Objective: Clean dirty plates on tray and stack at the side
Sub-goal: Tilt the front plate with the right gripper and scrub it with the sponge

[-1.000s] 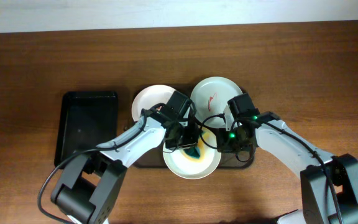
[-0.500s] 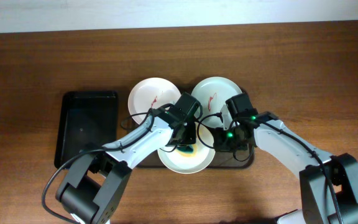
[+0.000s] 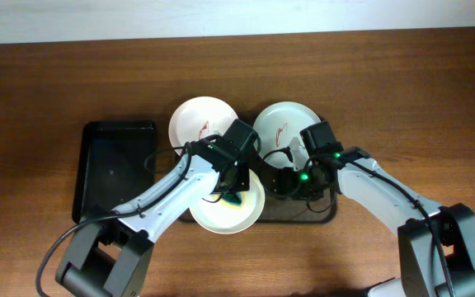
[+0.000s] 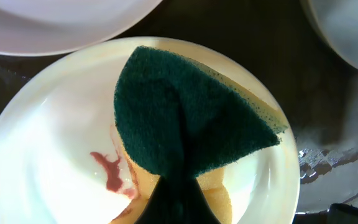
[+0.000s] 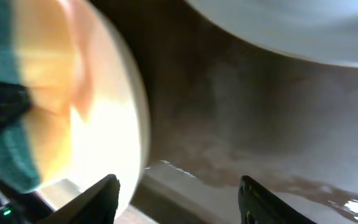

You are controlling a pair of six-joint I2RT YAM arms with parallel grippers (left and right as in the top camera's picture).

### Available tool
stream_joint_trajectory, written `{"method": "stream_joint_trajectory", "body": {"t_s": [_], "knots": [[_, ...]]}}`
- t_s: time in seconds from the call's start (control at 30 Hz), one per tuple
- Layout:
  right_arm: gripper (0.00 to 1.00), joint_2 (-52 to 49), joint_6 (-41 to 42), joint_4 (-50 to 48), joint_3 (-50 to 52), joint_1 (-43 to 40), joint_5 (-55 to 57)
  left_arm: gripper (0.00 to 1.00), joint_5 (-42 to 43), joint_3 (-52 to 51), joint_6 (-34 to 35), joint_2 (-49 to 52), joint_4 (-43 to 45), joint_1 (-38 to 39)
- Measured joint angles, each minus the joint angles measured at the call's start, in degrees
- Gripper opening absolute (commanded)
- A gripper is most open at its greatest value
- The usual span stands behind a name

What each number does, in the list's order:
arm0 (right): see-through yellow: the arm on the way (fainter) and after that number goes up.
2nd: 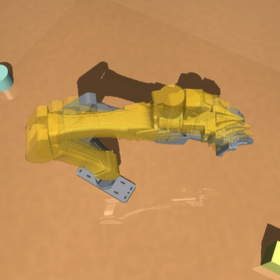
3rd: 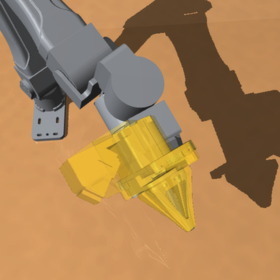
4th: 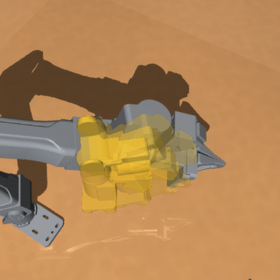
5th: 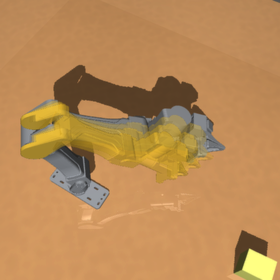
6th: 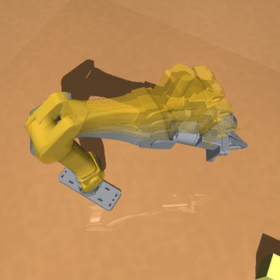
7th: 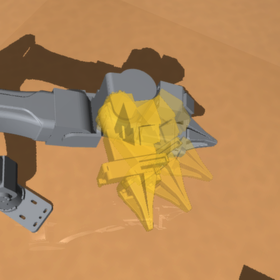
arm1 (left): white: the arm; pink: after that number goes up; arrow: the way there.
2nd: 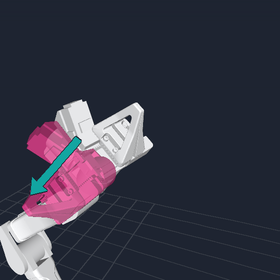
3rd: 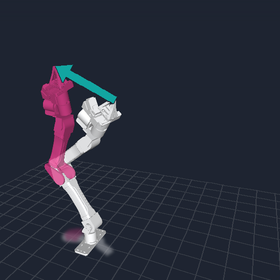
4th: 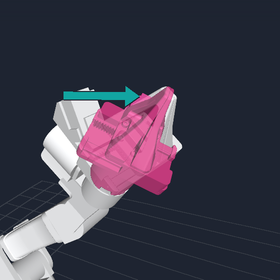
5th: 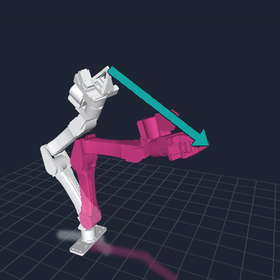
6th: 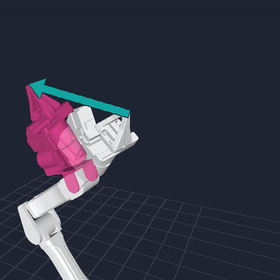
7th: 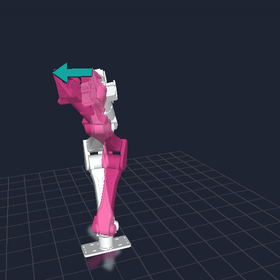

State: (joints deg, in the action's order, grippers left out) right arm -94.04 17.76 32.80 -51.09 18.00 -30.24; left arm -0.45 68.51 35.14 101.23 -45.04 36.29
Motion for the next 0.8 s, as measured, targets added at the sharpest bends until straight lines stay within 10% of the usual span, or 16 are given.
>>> {"method": "stream_joint_trajectory", "body": {"t_s": [0.37, 0.5, 0.8], "knots": [[0.48, 0.0, 2.9, -0.2, 0.0, 3.8, -0.2, 0.00, 0.0, -4.5, 0.0, -0.2, 1.8, 0.0], [0.22, -1.3, 6.6, -2.2, 0.0, 7.0, 2.5, 0.00, 0.0, -4.6, 0.0, -0.2, 1.9, 0.0], [0.04, -4.0, 11.5, -3.0, 0.1, 7.1, 4.3, 0.00, -0.3, -4.6, 0.1, -0.2, 2.1, 0.0]]}}
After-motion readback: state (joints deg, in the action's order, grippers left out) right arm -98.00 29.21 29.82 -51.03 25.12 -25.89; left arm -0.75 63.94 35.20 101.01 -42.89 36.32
